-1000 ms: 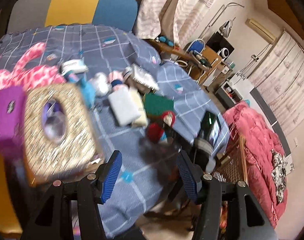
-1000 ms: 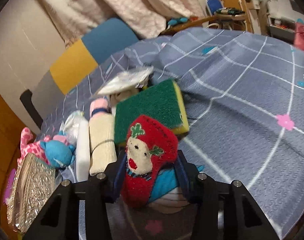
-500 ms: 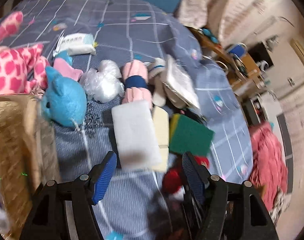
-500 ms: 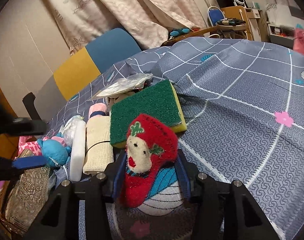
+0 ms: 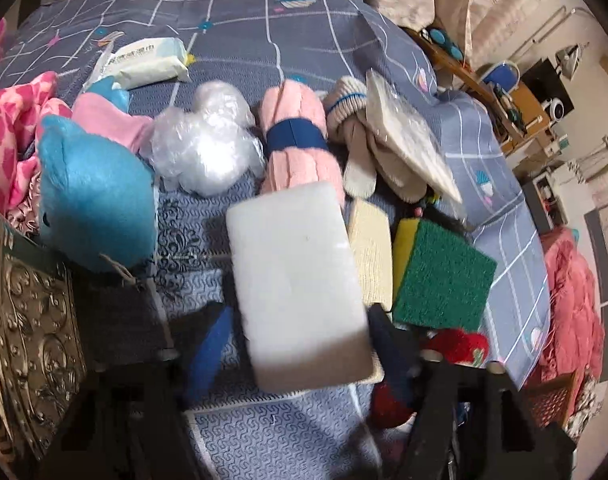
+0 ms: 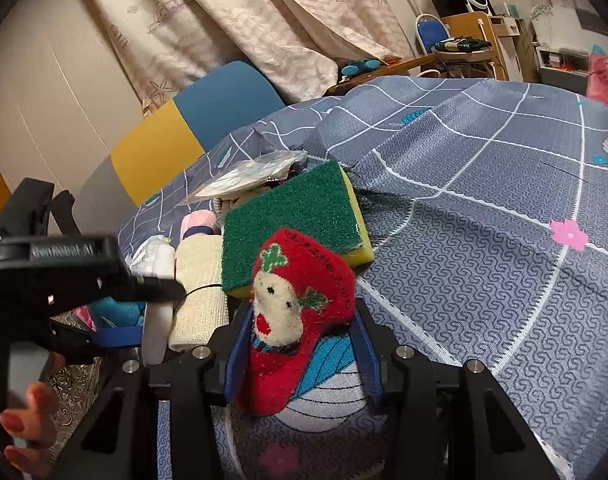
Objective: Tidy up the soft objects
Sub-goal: 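Grasp the white sponge with the left tool while the right tool grasps the red sock, then carry the white sponge into the gold tray and open the left tool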
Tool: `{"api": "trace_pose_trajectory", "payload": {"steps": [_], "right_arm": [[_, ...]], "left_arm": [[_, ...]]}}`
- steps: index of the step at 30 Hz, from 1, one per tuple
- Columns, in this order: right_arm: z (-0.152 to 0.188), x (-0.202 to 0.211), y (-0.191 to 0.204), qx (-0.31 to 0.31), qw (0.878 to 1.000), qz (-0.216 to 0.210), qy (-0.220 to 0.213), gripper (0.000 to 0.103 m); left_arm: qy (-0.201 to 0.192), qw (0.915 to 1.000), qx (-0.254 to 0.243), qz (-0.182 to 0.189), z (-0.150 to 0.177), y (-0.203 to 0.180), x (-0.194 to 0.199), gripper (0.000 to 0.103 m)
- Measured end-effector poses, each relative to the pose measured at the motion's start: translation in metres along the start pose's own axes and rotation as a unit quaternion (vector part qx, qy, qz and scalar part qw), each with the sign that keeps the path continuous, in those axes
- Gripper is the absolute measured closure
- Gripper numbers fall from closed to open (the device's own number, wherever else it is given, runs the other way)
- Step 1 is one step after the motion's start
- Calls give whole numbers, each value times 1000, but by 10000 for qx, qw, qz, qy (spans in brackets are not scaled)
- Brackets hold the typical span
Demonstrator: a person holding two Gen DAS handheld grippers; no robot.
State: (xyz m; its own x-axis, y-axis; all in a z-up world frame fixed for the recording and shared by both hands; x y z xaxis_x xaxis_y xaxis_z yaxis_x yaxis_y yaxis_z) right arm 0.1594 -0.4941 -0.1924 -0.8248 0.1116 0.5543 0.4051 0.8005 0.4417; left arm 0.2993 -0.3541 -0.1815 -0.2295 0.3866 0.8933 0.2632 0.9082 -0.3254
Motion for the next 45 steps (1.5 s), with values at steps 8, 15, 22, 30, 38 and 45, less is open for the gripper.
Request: {"api": "trace_pose_trajectory", "payload": {"steps": [8, 15, 22, 30, 38, 45], "right_arm": [[0, -1, 0, 5, 10000, 4, -3, 55], [0, -2, 1, 47, 10000, 56, 18, 55], [-1, -2, 2, 136, 9998, 134, 48, 55], [1, 13, 7, 151, 9993, 311, 108, 56], [8, 47, 42, 359, 9992, 133, 110, 56], [14, 82, 87, 665, 9976, -200, 74, 56]], "left_arm": [[-403, 9980, -189, 457, 21, -8, 41, 46], [-543, 9917, -630, 983, 50, -12, 93, 46], [-749, 9827, -1356, 1019, 80, -5, 140, 46], [-1237, 9763, -1468, 998, 94, 49, 201, 46], [-1494, 9817, -802, 871, 95, 142, 235, 46], [-1473, 9889, -67, 169, 91, 245, 237, 46]]}}
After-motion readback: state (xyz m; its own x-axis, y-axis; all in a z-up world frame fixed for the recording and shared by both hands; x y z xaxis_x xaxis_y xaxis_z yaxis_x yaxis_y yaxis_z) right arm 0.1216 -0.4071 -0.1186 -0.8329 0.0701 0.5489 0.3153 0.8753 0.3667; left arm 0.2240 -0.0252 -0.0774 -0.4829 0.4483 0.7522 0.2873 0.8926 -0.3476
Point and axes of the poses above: each gripper's, at about its wrist camera, not at the fingertips, and x roughly against the way its jaws point, y to its left, z to its underside, the point moved 7 cm from there along -x, roughly the way its jaws point
